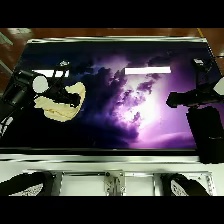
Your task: Fold the shirts.
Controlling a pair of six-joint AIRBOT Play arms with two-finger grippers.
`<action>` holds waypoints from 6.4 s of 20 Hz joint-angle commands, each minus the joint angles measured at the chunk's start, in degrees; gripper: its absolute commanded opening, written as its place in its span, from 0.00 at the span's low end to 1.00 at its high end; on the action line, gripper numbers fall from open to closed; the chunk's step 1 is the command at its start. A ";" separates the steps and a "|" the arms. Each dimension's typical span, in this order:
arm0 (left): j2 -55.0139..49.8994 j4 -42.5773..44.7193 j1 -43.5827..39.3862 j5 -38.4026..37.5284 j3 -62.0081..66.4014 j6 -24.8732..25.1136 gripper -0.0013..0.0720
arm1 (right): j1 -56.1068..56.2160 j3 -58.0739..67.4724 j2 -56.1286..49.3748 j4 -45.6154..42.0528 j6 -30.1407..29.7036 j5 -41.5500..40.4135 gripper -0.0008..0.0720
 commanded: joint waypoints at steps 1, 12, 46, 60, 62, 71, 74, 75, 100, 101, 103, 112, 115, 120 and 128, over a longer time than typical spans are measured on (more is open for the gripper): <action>-0.02 0.02 -0.02 0.02 0.07 0.00 0.76 | 0.07 0.04 0.00 0.02 0.00 0.00 0.95; -0.02 0.02 -0.02 0.00 0.07 0.00 0.76 | 0.07 0.04 -0.02 1.01 0.20 -0.39 0.95; -15.34 -19.04 23.10 6.29 11.52 0.35 0.07 | 0.07 0.04 0.00 9.20 1.16 -8.04 0.95; 14.14 -20.41 -12.17 24.09 11.26 -1.77 0.07 | -0.22 14.23 13.51 2.64 1.92 -6.95 0.95; 11.76 -17.53 -12.76 23.98 7.02 -4.04 0.07 | -0.15 13.92 12.70 2.60 2.36 2.34 0.95; 4.90 -15.76 -8.33 13.46 -11.96 -13.55 1.00 | -0.15 -15.67 11.06 15.43 3.50 -2.03 0.95; 5.09 -15.76 -0.28 -0.24 -12.68 -2.97 1.00 | -0.22 -19.45 11.06 14.53 3.23 -3.87 0.96; 5.16 -15.78 2.95 -3.43 -14.05 -0.81 1.00 | -0.22 -19.50 11.04 12.79 2.86 -3.43 0.95; -4.17 -52.02 3.26 27.89 -39.74 16.59 0.07 | 5.11 -37.53 -6.82 24.09 -3.52 -0.74 0.96; -3.17 -51.78 3.26 27.87 -39.52 16.61 0.07 | 7.02 -38.53 -6.82 23.89 -2.38 -3.74 0.96; -0.94 -51.80 3.26 27.89 -39.39 16.61 0.07 | 9.49 -39.67 -6.82 23.91 1.09 -9.75 0.96; 9.53 -51.76 3.30 28.09 -38.93 19.28 0.07 | 15.43 -39.06 -13.92 39.36 2.38 -22.05 0.09; 14.80 -47.63 3.32 25.92 -33.40 23.56 0.07 | 14.25 -32.76 -7.30 39.34 -6.93 -18.25 0.09; 24.44 -40.89 3.32 17.38 -6.23 25.44 0.07 | 6.23 -8.33 14.38 38.82 -10.95 -19.91 0.09; 26.97 -48.63 3.28 17.51 26.97 18.71 0.07 | 0.96 20.76 26.49 37.97 -5.38 -24.26 0.09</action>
